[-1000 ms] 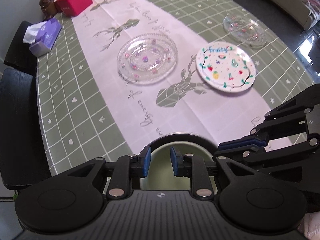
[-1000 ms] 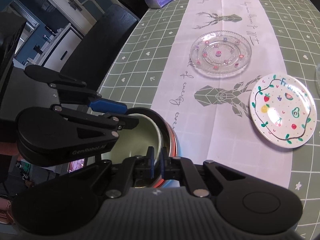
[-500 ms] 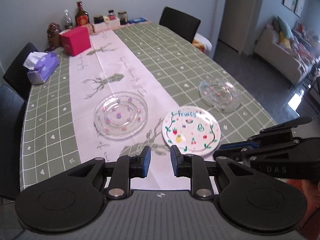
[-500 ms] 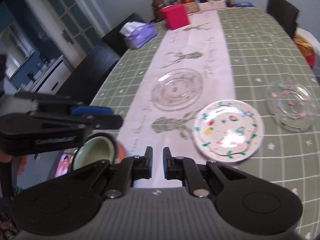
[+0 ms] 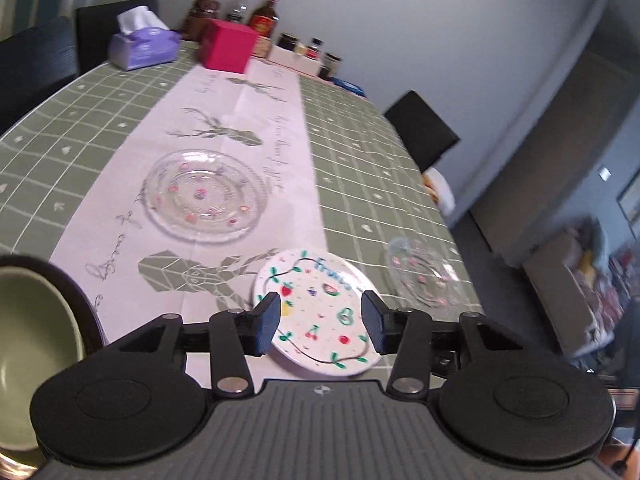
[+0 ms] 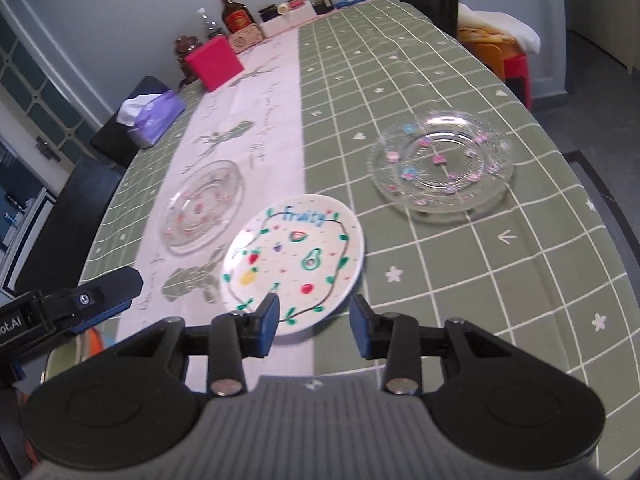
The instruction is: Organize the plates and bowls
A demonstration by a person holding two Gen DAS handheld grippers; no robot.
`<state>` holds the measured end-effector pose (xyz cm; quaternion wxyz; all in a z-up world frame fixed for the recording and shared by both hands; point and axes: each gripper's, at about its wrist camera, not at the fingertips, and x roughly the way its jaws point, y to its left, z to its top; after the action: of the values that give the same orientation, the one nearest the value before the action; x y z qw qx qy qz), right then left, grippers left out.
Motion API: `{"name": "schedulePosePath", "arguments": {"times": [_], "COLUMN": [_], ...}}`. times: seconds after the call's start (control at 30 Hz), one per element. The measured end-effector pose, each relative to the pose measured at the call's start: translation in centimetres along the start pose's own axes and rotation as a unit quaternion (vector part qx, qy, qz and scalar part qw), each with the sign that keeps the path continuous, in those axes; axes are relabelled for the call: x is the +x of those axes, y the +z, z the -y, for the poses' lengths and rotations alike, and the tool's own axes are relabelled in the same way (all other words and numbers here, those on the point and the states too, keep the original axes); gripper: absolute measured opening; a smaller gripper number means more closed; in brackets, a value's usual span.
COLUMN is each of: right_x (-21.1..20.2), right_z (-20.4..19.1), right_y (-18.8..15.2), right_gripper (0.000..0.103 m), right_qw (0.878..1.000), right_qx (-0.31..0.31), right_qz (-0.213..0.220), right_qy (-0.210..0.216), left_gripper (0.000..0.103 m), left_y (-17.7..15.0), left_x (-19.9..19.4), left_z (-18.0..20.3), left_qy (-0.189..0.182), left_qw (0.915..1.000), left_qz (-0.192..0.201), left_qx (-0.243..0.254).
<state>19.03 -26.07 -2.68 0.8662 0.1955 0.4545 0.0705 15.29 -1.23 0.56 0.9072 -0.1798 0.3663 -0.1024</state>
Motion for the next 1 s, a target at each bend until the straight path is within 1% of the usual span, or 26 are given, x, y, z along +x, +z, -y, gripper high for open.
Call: {"name": "schedulePosePath", "arguments": {"times": [0.03,0.17,0.23,0.33,0.43,0.7,0.77,0.9,1.0], "right_x": [0.5,2.2,2.8,3.6,4.6,6.1,6.6,6.9,7.0], "right_z": [0.4,1.7,2.0,2.4,2.9,2.8,2.9,2.9,3.1], "right_y": [0.0,0.6,1.1,1.6,2.2,3.2,3.2,3.3,3.3], "right_gripper": [0.043,0.043,0.043,0.044,0.044,0.044,0.044,0.045,0.045], "right_qw": [1.000,1.000,0.999,0.999,0.999,0.999,0.999,0.999,0.998], "right_qx": [0.004,0.024,0.027,0.020,0.030,0.022,0.025,0.027,0.043], "right_qz": [-0.002,-0.018,-0.021,-0.020,-0.027,-0.028,-0.037,-0.034,-0.038], "right_qy": [-0.004,-0.008,-0.013,-0.024,-0.014,0.001,0.005,0.013,0.027], "left_gripper": [0.054,0.056,0.057,0.057,0.056,0.057,0.057,0.057,0.057], "left_y": [-0.4,-1.9,-2.4,-2.6,-2.6,-2.4,-2.4,-2.2,-2.1], "left_x": [0.5,2.4,3.6,4.9,5.7,7.4,7.7,7.9,8.2], "left_z": [0.0,0.1,0.0,-0.9,-2.0,-2.8,-3.0,-3.2,-3.0], "left_qy": [0.011,0.057,0.081,0.096,0.099,0.092,0.087,0.070,0.057], "left_qw": [0.9999,0.9981,0.9961,0.9951,0.9950,0.9956,0.9960,0.9971,0.9979], "left_qz": [0.004,0.020,0.020,0.014,0.014,0.004,0.001,-0.002,-0.009], "left_qx": [0.001,0.016,0.029,0.019,-0.001,-0.016,-0.023,-0.029,-0.028]}}
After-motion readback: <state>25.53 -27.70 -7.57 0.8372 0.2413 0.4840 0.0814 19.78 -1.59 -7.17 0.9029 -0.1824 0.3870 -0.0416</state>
